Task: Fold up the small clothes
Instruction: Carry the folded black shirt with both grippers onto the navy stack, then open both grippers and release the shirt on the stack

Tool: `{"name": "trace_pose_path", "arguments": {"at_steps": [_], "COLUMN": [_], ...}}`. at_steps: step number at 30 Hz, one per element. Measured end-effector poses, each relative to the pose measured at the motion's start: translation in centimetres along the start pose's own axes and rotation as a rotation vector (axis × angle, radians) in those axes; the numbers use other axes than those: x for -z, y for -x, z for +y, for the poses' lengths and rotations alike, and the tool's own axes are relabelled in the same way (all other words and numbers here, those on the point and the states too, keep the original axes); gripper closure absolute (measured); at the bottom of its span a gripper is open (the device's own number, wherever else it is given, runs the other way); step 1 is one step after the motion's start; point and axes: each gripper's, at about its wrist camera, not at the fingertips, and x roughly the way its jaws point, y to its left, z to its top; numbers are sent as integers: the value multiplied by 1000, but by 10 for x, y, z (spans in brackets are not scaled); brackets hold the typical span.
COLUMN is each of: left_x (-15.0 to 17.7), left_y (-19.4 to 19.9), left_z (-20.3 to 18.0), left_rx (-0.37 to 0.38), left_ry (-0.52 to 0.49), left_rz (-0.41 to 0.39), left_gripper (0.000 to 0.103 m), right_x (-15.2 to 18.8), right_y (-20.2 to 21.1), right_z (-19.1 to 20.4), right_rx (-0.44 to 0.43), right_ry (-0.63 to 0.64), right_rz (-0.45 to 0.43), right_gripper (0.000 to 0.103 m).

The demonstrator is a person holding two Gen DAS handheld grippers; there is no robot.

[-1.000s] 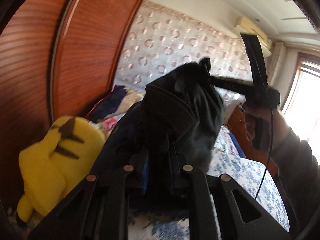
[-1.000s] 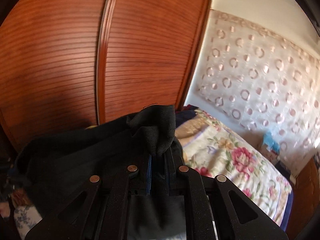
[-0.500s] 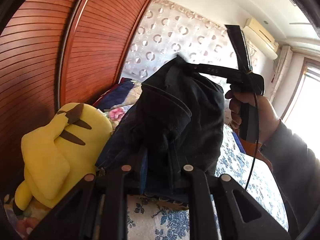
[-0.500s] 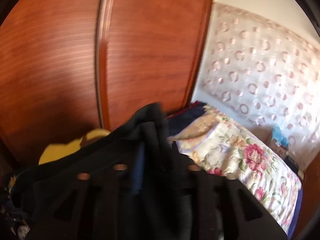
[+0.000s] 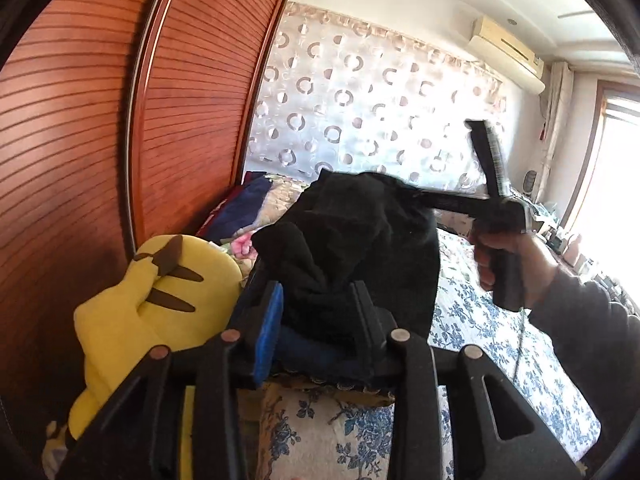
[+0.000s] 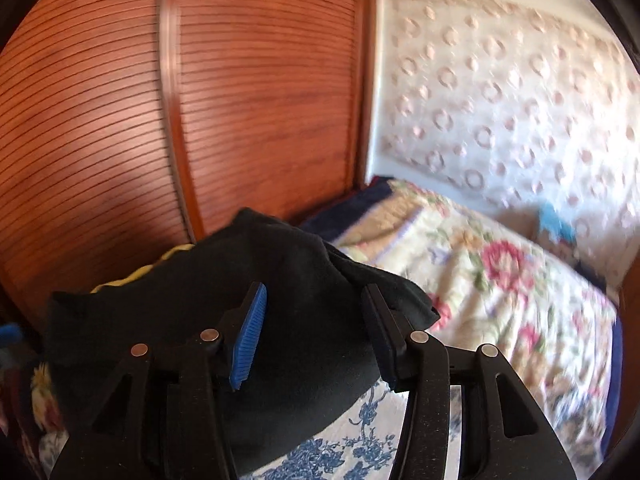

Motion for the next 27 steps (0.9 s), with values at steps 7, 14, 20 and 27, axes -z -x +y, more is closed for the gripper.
{"name": "trace_pose_path", "arguments": {"at_steps": [7,14,20,27], "left_x": [1,9,20,35], "left_y": [13,21,31,45], "left_z": [-25,-62,-108,-160], "left_rx": [-36,-42,-10,33], "left_ry": [-76,-177,-262,-325], "left_rz": [9,23,28,34], "left_gripper": [69,68,68,68], "right_x": [9,39,90,150], "right_y": [12,103,184,269], "right_z": [-9,0,3,2], "right_rx": [10,-13,22,115], "right_ry": [-89,-102,-124,-194], "right_rz": [-31,-98,-136,-185], "right_gripper": [53,53,53,48]}}
